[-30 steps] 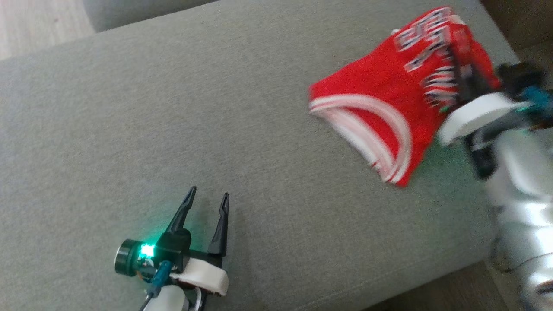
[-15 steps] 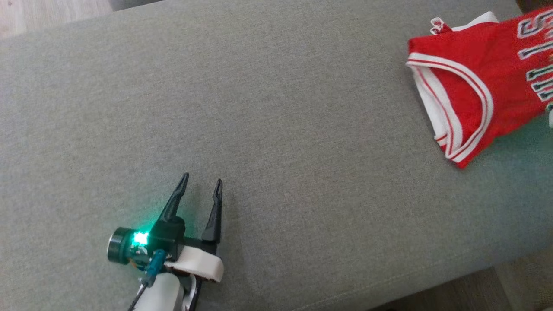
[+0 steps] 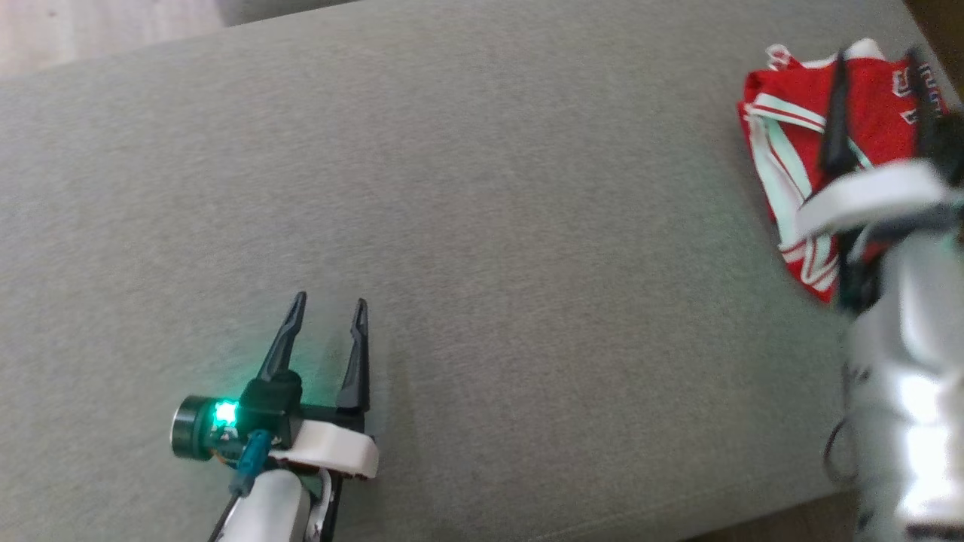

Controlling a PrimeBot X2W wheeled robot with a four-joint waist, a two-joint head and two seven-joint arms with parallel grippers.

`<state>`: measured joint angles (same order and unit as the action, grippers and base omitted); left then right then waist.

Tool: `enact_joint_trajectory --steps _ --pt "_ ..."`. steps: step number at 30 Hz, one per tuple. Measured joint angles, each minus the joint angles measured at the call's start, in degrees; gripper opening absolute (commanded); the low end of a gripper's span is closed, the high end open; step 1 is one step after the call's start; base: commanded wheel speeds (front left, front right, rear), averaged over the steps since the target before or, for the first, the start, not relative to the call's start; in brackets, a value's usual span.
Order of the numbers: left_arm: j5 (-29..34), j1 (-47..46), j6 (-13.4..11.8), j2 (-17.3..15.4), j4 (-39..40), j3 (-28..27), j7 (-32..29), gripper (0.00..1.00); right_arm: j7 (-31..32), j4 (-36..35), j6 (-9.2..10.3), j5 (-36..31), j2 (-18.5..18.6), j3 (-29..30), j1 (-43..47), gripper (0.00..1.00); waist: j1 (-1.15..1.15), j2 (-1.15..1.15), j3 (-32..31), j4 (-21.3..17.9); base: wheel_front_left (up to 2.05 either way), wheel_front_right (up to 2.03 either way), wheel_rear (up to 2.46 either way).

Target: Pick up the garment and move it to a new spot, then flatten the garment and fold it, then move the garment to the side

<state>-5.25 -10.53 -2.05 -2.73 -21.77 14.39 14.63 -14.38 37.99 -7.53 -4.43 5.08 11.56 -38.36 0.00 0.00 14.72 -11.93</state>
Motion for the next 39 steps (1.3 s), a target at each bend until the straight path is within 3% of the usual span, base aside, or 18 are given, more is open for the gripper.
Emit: enact_joint_trajectory --steps 6,21,39 --pt "-1.4 0.3 -1.02 0.0 0.3 -1.02 0.0 1.0 0.0 -6.54 0.0 6.02 -1.55 -4.75 10.79 1.0 -0.01 0.0 -1.29 3.87 0.0 0.0 0.0" --pt "-4.52 4.18 -0.99 -0.01 0.63 -3.48 0.0 1.0 0.0 -8.25 0.0 12.17 -2.18 -11.21 23.53 1.0 -0.01 0.0 -5.58 13.16 0.0 0.0 0.0" --pt "-6.89 10.15 0.91 -0.02 0.46 -5.47 0.0 1.0 0.0 -7.59 0.0 14.05 -2.21 -15.06 28.81 1.0 -0.01 0.0 -12.58 14.24 0.0 0.0 0.0"
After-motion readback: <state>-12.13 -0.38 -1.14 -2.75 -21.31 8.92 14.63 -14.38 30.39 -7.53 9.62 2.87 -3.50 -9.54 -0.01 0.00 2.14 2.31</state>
